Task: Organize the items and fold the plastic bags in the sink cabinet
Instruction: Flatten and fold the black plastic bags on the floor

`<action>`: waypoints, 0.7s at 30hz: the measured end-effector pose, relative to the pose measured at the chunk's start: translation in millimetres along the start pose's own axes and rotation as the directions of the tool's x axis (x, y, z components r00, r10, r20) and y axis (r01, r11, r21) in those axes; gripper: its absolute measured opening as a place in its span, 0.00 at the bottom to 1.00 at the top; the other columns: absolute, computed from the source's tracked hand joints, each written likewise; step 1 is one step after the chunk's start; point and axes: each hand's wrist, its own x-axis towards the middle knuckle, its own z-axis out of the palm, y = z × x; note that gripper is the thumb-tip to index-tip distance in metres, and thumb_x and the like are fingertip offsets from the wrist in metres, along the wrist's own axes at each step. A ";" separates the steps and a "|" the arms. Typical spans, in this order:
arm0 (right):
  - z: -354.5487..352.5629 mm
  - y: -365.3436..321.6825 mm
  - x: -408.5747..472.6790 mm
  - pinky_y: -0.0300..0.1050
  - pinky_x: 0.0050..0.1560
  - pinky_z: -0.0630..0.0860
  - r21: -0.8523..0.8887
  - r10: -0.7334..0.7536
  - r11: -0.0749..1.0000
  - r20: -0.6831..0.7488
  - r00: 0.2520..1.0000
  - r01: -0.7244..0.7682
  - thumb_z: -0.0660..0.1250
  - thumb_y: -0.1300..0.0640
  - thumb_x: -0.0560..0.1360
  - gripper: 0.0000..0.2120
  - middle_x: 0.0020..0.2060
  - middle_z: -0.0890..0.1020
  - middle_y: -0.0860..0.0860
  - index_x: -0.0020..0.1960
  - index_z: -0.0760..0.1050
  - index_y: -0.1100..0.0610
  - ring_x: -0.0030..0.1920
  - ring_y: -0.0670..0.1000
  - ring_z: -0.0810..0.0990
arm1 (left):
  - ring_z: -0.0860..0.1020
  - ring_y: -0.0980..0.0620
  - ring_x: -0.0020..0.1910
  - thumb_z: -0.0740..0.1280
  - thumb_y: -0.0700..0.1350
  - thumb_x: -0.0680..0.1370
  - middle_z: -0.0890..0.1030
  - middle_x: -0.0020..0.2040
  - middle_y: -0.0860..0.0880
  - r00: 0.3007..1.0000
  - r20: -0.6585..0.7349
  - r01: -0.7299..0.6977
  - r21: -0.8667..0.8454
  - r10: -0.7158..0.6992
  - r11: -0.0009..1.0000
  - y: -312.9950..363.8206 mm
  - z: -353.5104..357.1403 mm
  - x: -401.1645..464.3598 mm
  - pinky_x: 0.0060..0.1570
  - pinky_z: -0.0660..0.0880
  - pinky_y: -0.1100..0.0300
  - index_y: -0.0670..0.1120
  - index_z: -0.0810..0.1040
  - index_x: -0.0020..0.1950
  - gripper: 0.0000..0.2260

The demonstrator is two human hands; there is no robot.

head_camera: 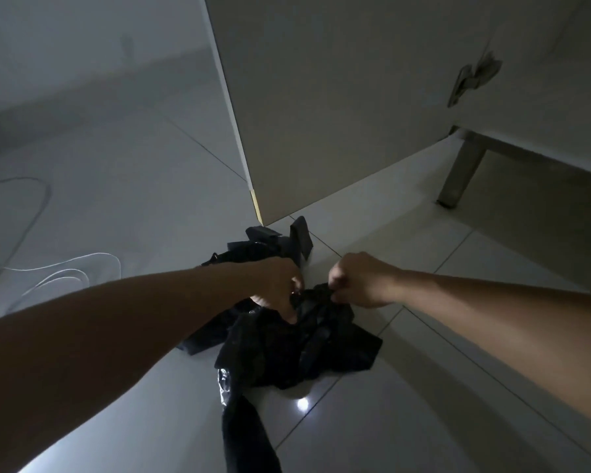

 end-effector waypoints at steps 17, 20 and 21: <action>-4.1 46.4 -57.5 0.34 0.40 0.68 0.364 0.175 0.931 -0.432 0.885 -0.006 0.57 0.69 0.78 0.11 0.40 0.79 0.48 0.45 0.77 0.59 0.43 0.48 0.75 | 0.66 0.41 0.69 0.65 0.40 0.72 0.63 0.72 0.42 0.991 -0.123 -0.017 -0.461 -0.044 0.887 60.0 10.8 28.3 0.68 0.68 0.47 0.48 0.65 0.75 0.30; -7.9 54.9 -86.3 0.37 0.41 0.70 0.418 0.223 0.907 -0.563 0.796 0.042 0.58 0.68 0.79 0.12 0.40 0.79 0.47 0.44 0.77 0.57 0.42 0.47 0.76 | 0.72 0.40 0.63 0.70 0.39 0.74 0.71 0.67 0.42 0.983 -0.068 0.109 -0.517 -0.168 0.849 72.9 2.1 9.0 0.62 0.72 0.48 0.40 0.65 0.71 0.27; -8.7 59.4 -98.9 0.39 0.43 0.71 0.455 0.282 0.890 -0.600 0.749 0.029 0.58 0.67 0.79 0.12 0.41 0.80 0.48 0.46 0.78 0.57 0.43 0.48 0.77 | 0.75 0.40 0.59 0.71 0.38 0.74 0.74 0.63 0.42 0.978 -0.046 0.137 -0.588 -0.202 0.797 77.4 -0.4 1.8 0.59 0.74 0.48 0.39 0.68 0.68 0.24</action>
